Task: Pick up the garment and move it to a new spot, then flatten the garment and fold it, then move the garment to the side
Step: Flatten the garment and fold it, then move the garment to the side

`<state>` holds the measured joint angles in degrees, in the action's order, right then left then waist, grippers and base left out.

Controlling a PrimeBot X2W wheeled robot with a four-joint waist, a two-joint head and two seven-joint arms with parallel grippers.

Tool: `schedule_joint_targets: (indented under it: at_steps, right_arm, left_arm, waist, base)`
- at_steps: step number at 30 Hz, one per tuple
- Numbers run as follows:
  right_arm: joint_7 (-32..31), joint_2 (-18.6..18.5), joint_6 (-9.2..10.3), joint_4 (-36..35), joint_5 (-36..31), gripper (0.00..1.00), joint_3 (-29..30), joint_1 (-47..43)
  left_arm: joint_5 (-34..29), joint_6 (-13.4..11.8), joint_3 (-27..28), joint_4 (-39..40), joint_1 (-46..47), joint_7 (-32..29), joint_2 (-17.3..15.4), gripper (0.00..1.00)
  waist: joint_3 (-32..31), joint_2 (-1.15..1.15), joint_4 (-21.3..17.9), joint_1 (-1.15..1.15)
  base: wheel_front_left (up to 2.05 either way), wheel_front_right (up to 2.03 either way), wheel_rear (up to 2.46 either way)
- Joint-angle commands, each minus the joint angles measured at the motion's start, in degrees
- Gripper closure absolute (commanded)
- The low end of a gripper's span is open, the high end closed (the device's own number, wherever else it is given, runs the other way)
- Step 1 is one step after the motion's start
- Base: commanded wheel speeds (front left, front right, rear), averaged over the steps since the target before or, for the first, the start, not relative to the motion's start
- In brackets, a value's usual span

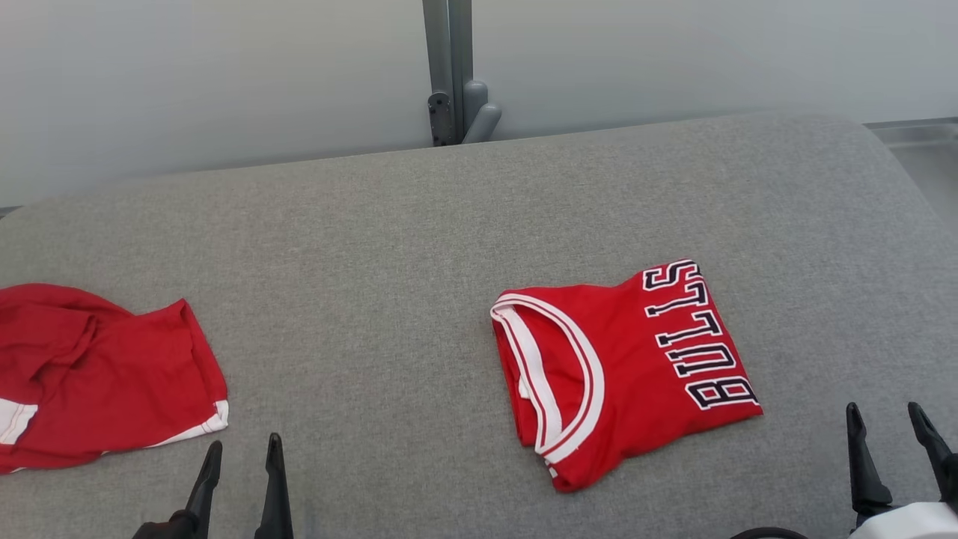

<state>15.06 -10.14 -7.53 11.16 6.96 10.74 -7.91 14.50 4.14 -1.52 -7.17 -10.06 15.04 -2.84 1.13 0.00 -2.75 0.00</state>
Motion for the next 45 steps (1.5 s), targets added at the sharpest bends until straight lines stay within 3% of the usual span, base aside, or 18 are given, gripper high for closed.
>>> schedule_joint_targets:
  at_steps: [1,20,45]
  right_arm:
    - [0.16,0.11,0.08,0.21,-0.26,0.00,0.42,-0.47]
    - [0.16,-1.99,0.08,-0.94,-0.04,0.00,-5.98,4.95]
    - [0.16,-0.15,0.08,-0.62,3.09,0.00,-6.81,5.94]
  left_arm:
    - [-0.49,0.37,0.37,0.30,-0.63,0.17,-0.11,0.00]
    - [0.08,0.62,-0.26,0.23,-0.62,0.18,-0.11,0.00]
    - [-0.04,0.30,-0.51,0.05,-0.62,0.17,-0.11,0.00]
  waist:
    - [-0.13,0.00,-0.32,0.00]
    - [-0.58,0.00,2.80,0.00]
    - [-1.17,0.00,6.20,0.00]
  base:
    - [0.00,0.00,0.00]
    - [0.00,0.00,0.00]
    - [0.00,0.00,0.00]
